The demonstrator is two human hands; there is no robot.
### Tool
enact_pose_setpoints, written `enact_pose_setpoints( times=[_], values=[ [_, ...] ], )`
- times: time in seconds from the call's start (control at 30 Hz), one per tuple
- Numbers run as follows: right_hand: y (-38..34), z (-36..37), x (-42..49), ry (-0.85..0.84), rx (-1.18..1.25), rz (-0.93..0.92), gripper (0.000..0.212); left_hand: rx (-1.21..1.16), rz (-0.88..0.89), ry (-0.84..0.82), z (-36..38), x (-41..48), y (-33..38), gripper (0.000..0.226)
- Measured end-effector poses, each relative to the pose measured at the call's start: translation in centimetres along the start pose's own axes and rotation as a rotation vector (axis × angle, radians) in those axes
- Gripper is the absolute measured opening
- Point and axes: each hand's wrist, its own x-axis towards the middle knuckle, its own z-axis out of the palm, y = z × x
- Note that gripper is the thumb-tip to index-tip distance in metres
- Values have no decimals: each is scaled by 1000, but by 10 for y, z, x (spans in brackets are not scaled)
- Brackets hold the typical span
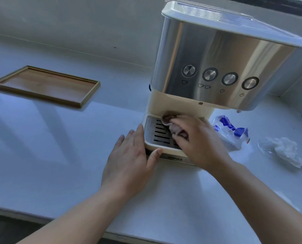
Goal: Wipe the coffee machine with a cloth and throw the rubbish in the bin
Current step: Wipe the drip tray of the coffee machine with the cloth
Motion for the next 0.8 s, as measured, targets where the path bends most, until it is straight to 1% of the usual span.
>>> enact_pose_setpoints(
  times=[0.03,0.07,0.17,0.23,0.27,0.33,0.4,0.47,0.53,0.63,0.67,0.7,0.73,0.8],
  values=[
    [-2,-1,6,48,78,21,26,-5,-5,4,0,-1,0,82],
    [-7,-2,13,91,149,3,21,-10,-10,7,-1,-1,1,82],
    [-26,4,33,278,289,-226,19,-16,-16,16,-1,0,1,82],
    [-27,15,43,344,231,-347,20,-17,-17,15,-1,1,-1,82],
    [-25,19,47,337,166,-383,22,-15,-16,14,-1,1,-1,82],
    [-23,24,50,260,46,-409,25,-10,-12,11,0,1,-1,83],
    [-30,22,49,129,66,-332,25,-16,-15,5,0,1,-2,83],
    [-36,12,51,-5,175,-198,21,-22,-23,-2,0,1,-1,82],
    [-39,0,51,-136,226,-125,18,-23,-30,-7,-3,0,0,79],
    [-17,-19,35,-274,345,32,14,-27,-30,-13,-4,0,1,80],
    [-5,-24,29,-284,392,90,12,-23,-31,-10,-4,0,1,80],
    [7,-27,25,-255,399,133,9,-19,-31,-3,-5,0,1,80],
    [16,-28,22,-195,356,162,10,-17,-31,1,-5,0,2,80],
    [27,-30,13,-103,269,176,24,-23,-31,-2,-5,-1,3,79]
  ],
)
